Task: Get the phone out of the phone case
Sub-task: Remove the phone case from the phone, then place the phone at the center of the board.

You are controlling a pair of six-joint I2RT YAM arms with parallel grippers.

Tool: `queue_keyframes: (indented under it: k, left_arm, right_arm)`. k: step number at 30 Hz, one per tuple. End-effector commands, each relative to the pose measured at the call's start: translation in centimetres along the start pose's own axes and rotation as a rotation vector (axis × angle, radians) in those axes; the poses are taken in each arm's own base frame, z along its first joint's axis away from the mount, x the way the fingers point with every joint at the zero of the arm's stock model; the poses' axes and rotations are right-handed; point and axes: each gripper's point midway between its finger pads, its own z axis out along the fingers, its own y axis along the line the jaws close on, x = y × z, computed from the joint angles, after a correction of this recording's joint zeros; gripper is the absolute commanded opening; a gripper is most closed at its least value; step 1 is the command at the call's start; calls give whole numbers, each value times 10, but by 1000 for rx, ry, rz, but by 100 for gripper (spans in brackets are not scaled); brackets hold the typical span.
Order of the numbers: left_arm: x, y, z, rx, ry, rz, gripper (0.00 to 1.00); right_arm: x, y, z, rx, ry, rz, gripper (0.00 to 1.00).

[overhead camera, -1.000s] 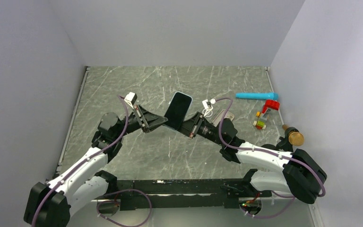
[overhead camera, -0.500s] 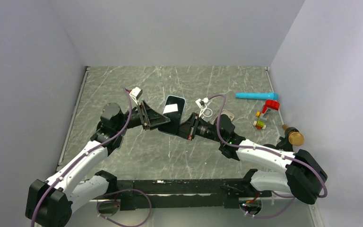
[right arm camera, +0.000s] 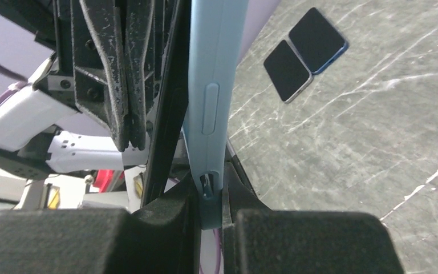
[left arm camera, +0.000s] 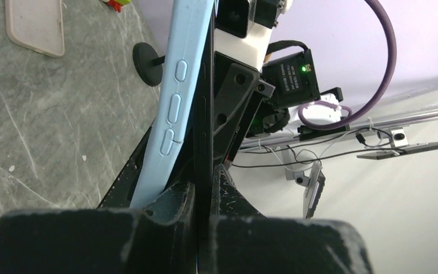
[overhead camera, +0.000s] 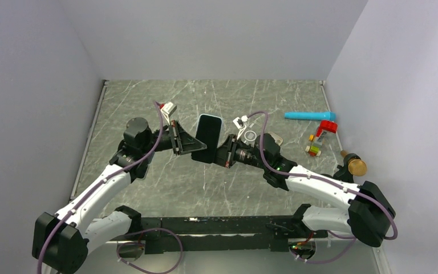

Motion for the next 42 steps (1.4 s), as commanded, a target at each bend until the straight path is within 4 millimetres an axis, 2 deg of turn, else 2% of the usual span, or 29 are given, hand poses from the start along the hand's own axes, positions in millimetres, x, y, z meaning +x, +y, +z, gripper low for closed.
queue_keyframes:
  k: [1,9,13,18,20,24,27,30,35,42]
  left_arm:
    - [-15,-19,-2,-1,-93,105,0]
    - [-15,-25,-13,-80,-184,166,0]
    - [-18,-14,-19,-140,-232,180,0]
    - [-26,-2,-19,-184,-276,173,0]
    - [-36,17,-25,-291,-336,155,0]
    - [-69,83,-58,-577,-508,20,0]
    - [-84,129,-80,-691,-608,-128,0]
    - [-103,165,-96,-713,-732,-214,0]
    - [-144,217,-131,-763,-955,-300,0]
    - [-189,278,-169,-857,-1063,-345,0]
  right_arm:
    - [-19,-5,0,117,-64,-28,0]
    - [-25,-84,-21,541,-152,12,0]
    - [-23,-101,-35,667,-154,-6,0]
    - [-22,-106,-45,706,-164,-11,0]
    - [-22,-105,-49,705,-167,-18,0]
    - [-28,-90,-54,634,-202,-41,0]
    - [-27,-85,-60,601,-222,-40,0]
    - [-18,-87,-63,593,-207,-25,0]
    - [-17,-76,-64,530,-226,1,0]
    - [-20,-74,-72,532,-251,2,0]
